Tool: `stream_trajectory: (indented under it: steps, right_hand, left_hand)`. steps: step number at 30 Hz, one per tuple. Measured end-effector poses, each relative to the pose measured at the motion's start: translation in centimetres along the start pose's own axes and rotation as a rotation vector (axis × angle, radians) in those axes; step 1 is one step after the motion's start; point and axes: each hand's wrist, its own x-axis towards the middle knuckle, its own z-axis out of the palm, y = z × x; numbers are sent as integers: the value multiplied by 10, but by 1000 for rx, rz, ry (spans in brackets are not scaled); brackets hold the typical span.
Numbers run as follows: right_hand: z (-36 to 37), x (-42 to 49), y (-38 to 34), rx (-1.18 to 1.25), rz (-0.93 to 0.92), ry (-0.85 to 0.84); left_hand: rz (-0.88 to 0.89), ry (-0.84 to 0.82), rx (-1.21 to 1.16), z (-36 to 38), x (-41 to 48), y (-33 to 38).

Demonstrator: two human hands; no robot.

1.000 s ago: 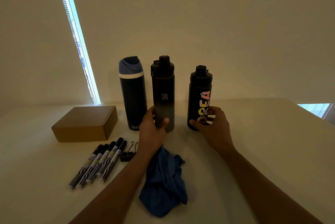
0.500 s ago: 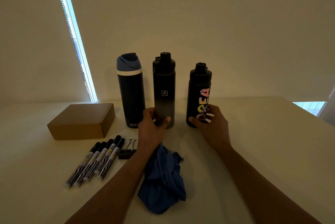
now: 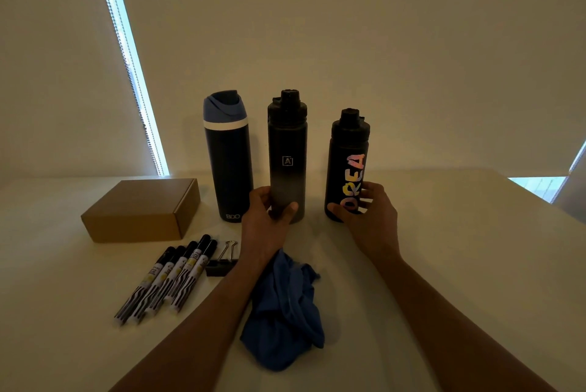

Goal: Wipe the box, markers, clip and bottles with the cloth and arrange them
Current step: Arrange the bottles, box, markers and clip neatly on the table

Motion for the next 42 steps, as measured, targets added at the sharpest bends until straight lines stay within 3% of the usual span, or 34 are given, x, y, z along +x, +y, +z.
stream_trajectory:
  steps: [42]
  right_hand:
    - [-25, -15, 1, -73, -16, 71]
  left_hand:
    - [4, 8, -39, -22, -17, 5]
